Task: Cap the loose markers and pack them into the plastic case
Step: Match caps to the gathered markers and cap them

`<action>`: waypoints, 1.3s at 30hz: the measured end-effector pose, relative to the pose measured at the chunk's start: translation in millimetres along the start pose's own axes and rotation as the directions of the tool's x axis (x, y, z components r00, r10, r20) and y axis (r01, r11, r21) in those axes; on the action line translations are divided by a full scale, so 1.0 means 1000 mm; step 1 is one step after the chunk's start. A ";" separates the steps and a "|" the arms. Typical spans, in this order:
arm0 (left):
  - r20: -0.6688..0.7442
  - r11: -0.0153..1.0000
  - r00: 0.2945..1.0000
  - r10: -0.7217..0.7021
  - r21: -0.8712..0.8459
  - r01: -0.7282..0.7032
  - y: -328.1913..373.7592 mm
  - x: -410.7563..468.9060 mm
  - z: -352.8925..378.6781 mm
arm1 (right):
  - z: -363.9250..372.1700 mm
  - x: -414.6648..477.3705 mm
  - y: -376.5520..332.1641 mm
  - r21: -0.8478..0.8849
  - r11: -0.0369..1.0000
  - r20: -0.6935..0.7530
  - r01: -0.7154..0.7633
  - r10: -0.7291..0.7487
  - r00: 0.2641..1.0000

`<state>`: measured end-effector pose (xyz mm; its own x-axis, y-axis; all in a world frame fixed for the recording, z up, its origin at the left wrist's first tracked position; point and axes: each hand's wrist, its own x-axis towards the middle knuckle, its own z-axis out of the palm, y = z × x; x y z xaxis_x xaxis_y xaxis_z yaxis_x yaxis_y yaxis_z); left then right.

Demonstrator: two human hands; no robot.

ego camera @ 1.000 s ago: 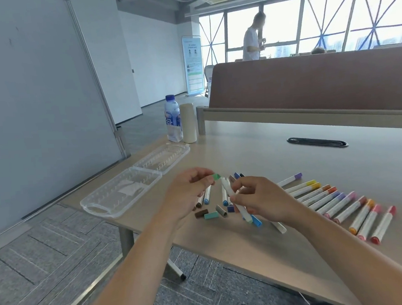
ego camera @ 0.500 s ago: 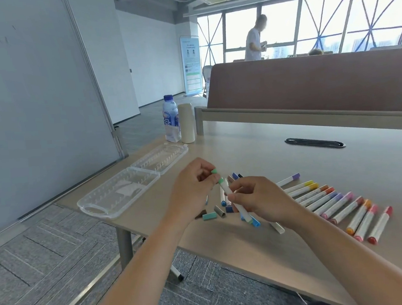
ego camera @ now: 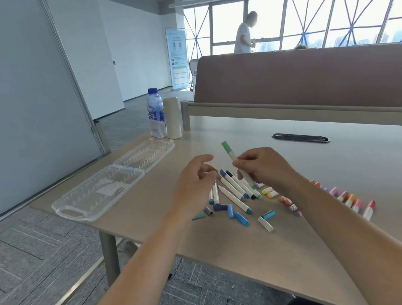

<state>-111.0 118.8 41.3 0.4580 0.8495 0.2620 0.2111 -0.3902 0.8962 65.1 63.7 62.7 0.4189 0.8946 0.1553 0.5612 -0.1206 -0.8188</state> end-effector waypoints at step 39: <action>0.025 0.987 0.994 -0.108 -0.120 0.111 -0.036 0.016 0.008 | 0.014 0.041 0.056 -0.568 0.811 -0.098 -0.142 0.105 0.990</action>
<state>-104.3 143.7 10.2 0.4536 0.8778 0.1543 0.1555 -0.2484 0.9561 103.5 99.2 15.3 0.5432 0.8307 0.1221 0.8010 -0.4692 -0.3719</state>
